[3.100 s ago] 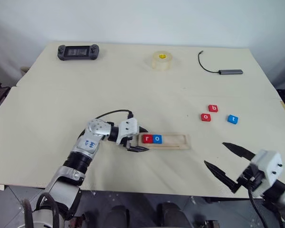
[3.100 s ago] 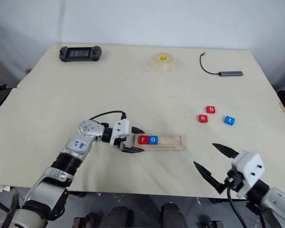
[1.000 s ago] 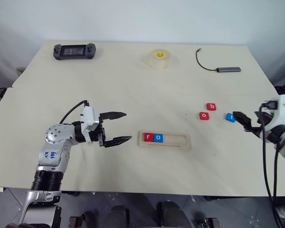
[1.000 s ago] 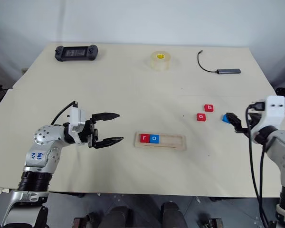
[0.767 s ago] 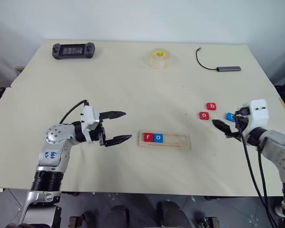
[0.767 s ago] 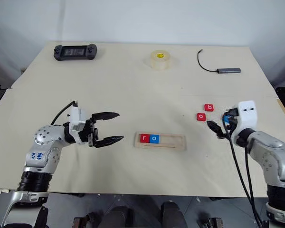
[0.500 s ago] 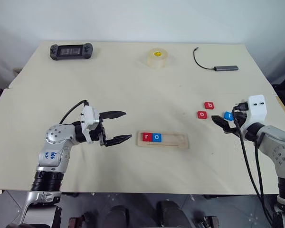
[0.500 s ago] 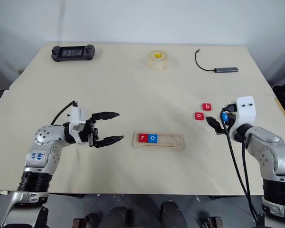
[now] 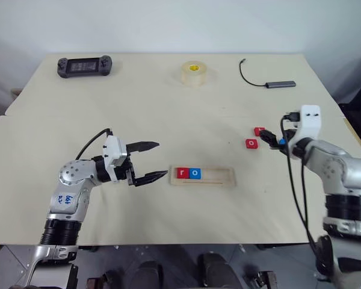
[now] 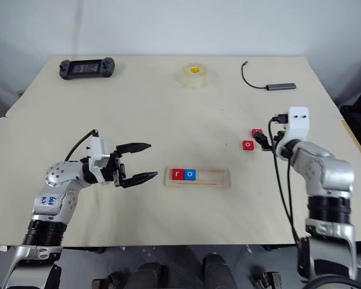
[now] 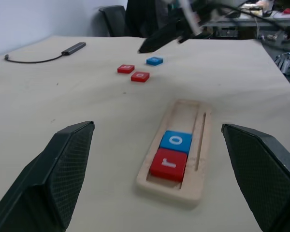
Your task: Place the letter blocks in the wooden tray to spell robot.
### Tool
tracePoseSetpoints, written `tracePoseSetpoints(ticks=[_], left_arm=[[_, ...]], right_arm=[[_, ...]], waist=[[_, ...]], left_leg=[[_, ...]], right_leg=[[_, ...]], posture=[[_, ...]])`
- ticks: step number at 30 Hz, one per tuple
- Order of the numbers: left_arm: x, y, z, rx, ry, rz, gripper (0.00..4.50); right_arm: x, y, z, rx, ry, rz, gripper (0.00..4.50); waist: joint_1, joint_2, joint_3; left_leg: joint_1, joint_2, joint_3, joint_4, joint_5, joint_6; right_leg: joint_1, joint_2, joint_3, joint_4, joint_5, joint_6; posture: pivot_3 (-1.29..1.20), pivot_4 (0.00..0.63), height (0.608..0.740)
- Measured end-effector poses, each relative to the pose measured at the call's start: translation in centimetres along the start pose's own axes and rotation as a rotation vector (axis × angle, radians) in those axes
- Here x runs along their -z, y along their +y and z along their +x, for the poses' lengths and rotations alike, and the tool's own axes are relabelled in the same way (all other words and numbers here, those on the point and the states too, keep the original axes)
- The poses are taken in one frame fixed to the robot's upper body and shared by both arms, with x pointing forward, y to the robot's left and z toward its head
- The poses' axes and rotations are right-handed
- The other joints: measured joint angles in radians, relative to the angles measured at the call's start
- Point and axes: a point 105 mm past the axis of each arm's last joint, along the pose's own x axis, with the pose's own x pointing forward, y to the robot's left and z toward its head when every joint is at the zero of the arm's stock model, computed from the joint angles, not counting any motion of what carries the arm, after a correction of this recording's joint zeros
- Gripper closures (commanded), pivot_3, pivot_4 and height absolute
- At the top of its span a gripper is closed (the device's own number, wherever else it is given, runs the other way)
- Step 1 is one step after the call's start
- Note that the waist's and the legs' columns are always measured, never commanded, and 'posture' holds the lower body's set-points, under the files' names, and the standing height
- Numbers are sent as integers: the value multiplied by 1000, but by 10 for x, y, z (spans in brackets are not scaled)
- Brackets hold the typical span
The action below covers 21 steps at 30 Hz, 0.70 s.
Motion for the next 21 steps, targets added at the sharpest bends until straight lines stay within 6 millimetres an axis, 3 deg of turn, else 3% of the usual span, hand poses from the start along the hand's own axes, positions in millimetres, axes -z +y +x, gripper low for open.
tracePoseSetpoints(ticks=[5, 11, 20, 21], left_arm=[[-1, -2, 3, 11, -3, 2, 27], [0, -4, 2, -1, 3, 0, 27], [-1, -6, 2, -7, 7, 0, 0], [-1, -6, 2, -7, 7, -1, 0]], right_arm=[[3, 1, 35, 70, 58, 56, 0], [11, 10, 48, 77, 91, 2, 0], [15, 20, 53, 62, 56, -64, 2934], [15, 20, 53, 62, 53, -63, 3047]], waist=[[-11, 0, 0], [-20, 0, 0], [-37, 0, 0], [-37, 0, 0]], left_leg=[[0, -1, 0, 0, 1, 1], [-1, -1, 0, 0, 1, 1], [0, -1, -1, 0, 1, 0], [0, -1, -1, 0, 1, 0]], right_leg=[[0, -1, 0, 4, 0, 0], [0, -1, -1, 4, 0, 0], [0, -1, -1, 6, 0, 0], [0, -1, -1, 6, 0, 0]], posture=[[0, 150, 740], [0, 150, 740], [0, 150, 740], [0, 150, 740]])
